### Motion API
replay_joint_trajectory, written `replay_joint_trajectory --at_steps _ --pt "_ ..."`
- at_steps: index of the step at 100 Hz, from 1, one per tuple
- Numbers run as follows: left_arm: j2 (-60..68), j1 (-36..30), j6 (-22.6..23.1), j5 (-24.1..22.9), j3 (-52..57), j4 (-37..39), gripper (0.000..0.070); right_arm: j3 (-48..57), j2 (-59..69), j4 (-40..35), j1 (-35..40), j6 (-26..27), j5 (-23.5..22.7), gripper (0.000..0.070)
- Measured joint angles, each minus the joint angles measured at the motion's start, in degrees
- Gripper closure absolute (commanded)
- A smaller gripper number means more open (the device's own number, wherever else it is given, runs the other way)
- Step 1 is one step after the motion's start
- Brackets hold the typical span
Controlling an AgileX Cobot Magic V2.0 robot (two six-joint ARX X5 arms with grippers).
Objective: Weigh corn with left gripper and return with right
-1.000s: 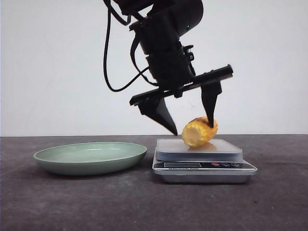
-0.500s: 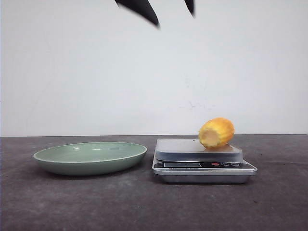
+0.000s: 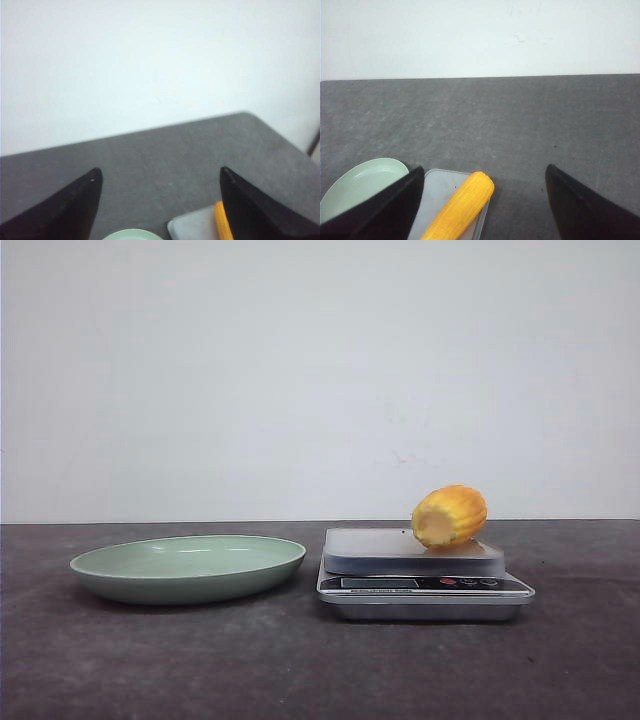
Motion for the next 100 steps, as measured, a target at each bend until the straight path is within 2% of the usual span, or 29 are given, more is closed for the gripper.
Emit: replay_joint_trajectory --at_steps 20,44,62,70,85,100 --pt "-11.9 0.0 -1.4 -5.2 0.0 -12.0 0.0265 0.0 0.0 -0.2 0.4 0.0 -0.3 0.0216" --pt "-22.5 0.3 -9.7 -11.8 0.0 -26.3 0.0265 0.0 0.0 -0.3 1.9 0.0 -0.3 0.0216" --pt "-28.5 3.5 -15.5 -11.9 -0.6 -32.8 0.0265 0.0 0.0 -0.3 2.3 0.0 -0.3 0.0216" --pt "-30.3 6.4 -16.7 -9.7 -1.6 -33.3 0.0266 0.0 0.0 -0.3 2.3 0.0 -0.3 0.0216" --pt "-33.0 14.0 -17.2 -1.5 -4.5 -33.3 0.0266 0.0 0.0 -0.5 2.4 0.0 -0.3 0.0216" --pt "-35.1 21.4 -15.7 6.6 -7.0 -33.3 0.0266 0.0 0.8 -1.5 3.5 0.0 -0.3 0.0216"
